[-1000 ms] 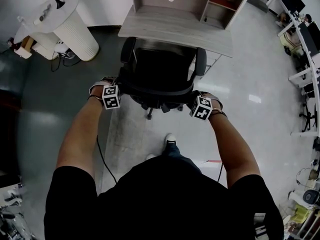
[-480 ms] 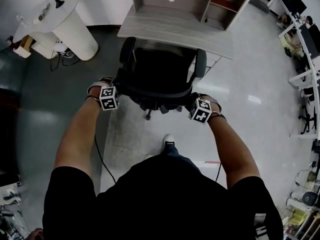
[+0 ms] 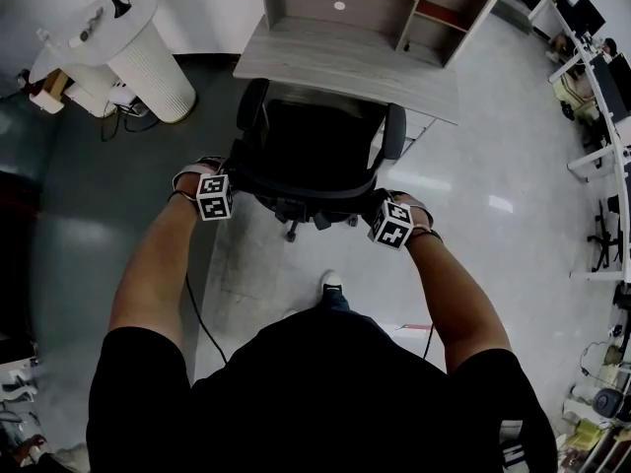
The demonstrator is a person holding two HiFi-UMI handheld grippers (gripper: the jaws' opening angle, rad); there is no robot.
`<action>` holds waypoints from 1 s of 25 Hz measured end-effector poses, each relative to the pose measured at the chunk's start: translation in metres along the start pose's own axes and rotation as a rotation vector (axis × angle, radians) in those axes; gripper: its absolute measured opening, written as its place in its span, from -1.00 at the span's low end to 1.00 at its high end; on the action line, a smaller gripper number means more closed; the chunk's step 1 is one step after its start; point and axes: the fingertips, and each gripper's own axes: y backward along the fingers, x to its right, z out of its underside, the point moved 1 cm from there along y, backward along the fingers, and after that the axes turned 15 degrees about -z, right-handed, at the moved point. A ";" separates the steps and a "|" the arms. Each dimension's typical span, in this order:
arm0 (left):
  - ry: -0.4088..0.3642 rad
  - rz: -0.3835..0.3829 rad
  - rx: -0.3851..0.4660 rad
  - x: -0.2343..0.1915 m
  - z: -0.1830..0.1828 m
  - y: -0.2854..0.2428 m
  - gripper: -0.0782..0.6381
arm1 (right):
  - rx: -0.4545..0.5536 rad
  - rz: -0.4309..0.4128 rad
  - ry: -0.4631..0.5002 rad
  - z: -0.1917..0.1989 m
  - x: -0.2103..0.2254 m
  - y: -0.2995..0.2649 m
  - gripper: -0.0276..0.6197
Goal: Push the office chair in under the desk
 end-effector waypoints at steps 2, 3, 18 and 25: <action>0.001 0.005 -0.007 0.001 0.000 0.000 -0.15 | -0.004 -0.001 -0.001 0.001 -0.001 0.000 -0.44; 0.006 0.009 -0.009 0.001 0.000 0.000 -0.14 | -0.006 -0.001 -0.003 0.001 -0.001 0.000 -0.44; 0.152 -0.097 -0.129 -0.010 0.049 0.043 -0.02 | 0.007 0.041 -0.068 0.011 -0.009 0.025 -0.33; 0.295 -0.157 -0.111 -0.003 0.059 0.079 -0.03 | 0.084 0.112 -0.136 0.013 -0.020 0.059 -0.34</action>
